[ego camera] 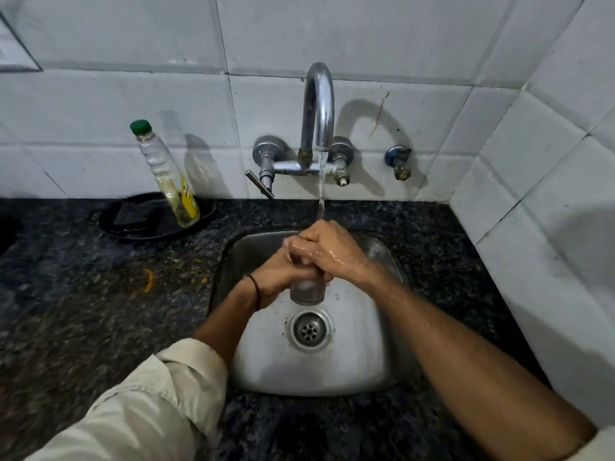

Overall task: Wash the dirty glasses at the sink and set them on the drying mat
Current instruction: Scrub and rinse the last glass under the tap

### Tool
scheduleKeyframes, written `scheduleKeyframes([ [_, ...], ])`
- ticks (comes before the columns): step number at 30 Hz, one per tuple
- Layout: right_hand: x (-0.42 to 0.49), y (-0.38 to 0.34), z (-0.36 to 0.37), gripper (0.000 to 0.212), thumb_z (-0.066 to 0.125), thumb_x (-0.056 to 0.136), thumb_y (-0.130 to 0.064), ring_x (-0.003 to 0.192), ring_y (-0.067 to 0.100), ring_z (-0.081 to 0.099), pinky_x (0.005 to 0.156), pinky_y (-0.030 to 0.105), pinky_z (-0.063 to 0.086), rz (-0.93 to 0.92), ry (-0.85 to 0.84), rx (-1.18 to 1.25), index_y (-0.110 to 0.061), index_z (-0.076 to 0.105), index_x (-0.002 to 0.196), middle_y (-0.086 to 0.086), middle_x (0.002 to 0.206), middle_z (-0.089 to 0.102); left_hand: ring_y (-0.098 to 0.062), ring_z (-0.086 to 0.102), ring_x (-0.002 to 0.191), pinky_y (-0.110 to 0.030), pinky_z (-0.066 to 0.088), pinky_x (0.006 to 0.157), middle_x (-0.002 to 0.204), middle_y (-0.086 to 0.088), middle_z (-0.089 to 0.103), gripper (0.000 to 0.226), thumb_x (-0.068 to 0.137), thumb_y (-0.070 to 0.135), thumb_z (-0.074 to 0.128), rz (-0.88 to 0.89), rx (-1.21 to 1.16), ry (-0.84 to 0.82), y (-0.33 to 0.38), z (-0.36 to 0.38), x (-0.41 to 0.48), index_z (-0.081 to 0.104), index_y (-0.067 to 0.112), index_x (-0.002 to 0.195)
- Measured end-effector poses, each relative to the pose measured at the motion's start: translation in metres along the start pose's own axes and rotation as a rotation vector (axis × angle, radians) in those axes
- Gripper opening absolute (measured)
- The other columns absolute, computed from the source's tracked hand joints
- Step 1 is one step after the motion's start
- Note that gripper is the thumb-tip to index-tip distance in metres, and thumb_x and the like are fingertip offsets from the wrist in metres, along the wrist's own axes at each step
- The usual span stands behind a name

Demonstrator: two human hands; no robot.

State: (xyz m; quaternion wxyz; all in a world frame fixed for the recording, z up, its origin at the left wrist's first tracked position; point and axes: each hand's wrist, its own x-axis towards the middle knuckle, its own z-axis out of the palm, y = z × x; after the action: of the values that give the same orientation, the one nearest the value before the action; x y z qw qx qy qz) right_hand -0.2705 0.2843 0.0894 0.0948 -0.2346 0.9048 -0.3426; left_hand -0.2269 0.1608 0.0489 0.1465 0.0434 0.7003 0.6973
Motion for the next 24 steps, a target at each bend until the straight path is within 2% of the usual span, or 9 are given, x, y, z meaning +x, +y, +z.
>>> scheduleKeyframes([
  [2,-0.003,-0.001,0.001,0.042,0.061,0.093,-0.038,0.049,0.008,0.057,0.052,0.021,0.042,-0.026,-0.038,0.003,-0.021,0.062,0.054,-0.004,0.052,0.061,-0.024,0.069,0.090,-0.034,0.058,0.084,0.090,-0.017,0.070,0.024,0.076,-0.015,0.067,0.028,0.015,-0.036,-0.001,-0.005,-0.002,0.067,0.001,0.093],
  [6,-0.001,-0.013,0.019,0.052,0.045,0.100,-0.051,0.063,0.021,0.058,0.066,0.032,0.044,0.229,0.187,-0.050,-0.014,0.065,0.070,0.001,0.062,0.058,-0.021,0.066,0.078,-0.034,0.055,0.063,0.079,-0.001,0.068,0.010,0.085,0.015,0.067,-0.075,0.440,0.475,-0.015,0.017,0.016,0.061,0.015,0.092],
  [9,-0.004,-0.021,0.032,0.053,0.038,0.101,-0.057,0.066,0.019,0.056,0.068,0.031,0.042,0.234,0.184,-0.086,-0.017,0.059,0.072,0.000,0.068,0.057,-0.019,0.063,0.083,-0.031,0.047,0.070,0.085,0.000,0.065,0.007,0.094,0.022,0.057,0.025,0.589,0.633,-0.024,0.026,0.021,0.060,0.015,0.097],
  [11,-0.013,-0.015,0.035,0.041,0.042,0.102,-0.046,0.069,0.018,0.058,0.067,0.030,0.043,0.129,0.101,-0.085,-0.019,0.058,0.075,0.001,0.074,0.060,-0.015,0.061,0.082,-0.030,0.048,0.073,0.083,0.005,0.063,0.003,0.093,0.016,0.057,0.097,0.511,0.581,-0.027,0.012,0.018,0.058,0.015,0.095],
  [14,-0.028,0.013,0.026,0.013,0.052,0.094,-0.019,0.090,0.021,0.062,0.078,0.034,0.049,-0.092,-0.191,-0.076,-0.014,0.064,0.099,0.005,0.102,0.066,-0.004,0.064,0.096,-0.029,0.053,0.091,0.100,0.011,0.068,0.040,0.069,0.033,0.073,0.111,0.525,0.351,-0.035,-0.019,0.011,0.065,0.019,0.106],
  [17,-0.023,0.037,-0.005,0.039,0.057,0.084,-0.003,0.121,0.020,0.053,0.108,0.047,0.038,-0.449,-0.465,-0.586,-0.020,0.061,0.120,0.002,0.129,0.060,-0.006,0.066,0.098,-0.032,0.055,0.090,0.106,0.012,0.068,0.064,0.051,0.020,0.086,0.052,0.577,0.183,-0.035,-0.022,0.007,0.065,0.023,0.112],
  [19,-0.015,0.036,-0.016,0.045,0.061,0.081,-0.002,0.131,0.019,0.047,0.118,0.048,0.023,-0.560,-0.509,-0.837,-0.023,0.057,0.121,-0.001,0.132,0.057,0.002,0.063,0.097,-0.019,0.053,0.091,0.109,0.017,0.064,0.071,0.054,0.010,0.088,0.028,0.558,0.135,-0.031,-0.008,0.009,0.062,0.023,0.120],
  [21,-0.011,0.028,-0.010,0.035,0.062,0.081,-0.008,0.124,0.023,0.052,0.115,0.042,0.030,-0.481,-0.494,-0.844,-0.020,0.057,0.114,0.002,0.125,0.060,0.006,0.062,0.092,-0.012,0.051,0.086,0.104,0.017,0.065,0.068,0.057,0.011,0.089,0.060,0.564,0.159,-0.032,0.001,0.015,0.063,0.024,0.119],
  [24,-0.007,0.010,0.009,0.020,0.057,0.087,-0.011,0.101,0.027,0.059,0.084,0.031,0.049,-0.023,-0.434,-0.504,-0.018,0.061,0.105,0.005,0.103,0.063,0.009,0.062,0.086,-0.009,0.050,0.080,0.094,0.015,0.065,0.045,0.068,0.014,0.084,0.101,0.552,0.318,-0.035,0.005,0.019,0.064,0.025,0.107],
])
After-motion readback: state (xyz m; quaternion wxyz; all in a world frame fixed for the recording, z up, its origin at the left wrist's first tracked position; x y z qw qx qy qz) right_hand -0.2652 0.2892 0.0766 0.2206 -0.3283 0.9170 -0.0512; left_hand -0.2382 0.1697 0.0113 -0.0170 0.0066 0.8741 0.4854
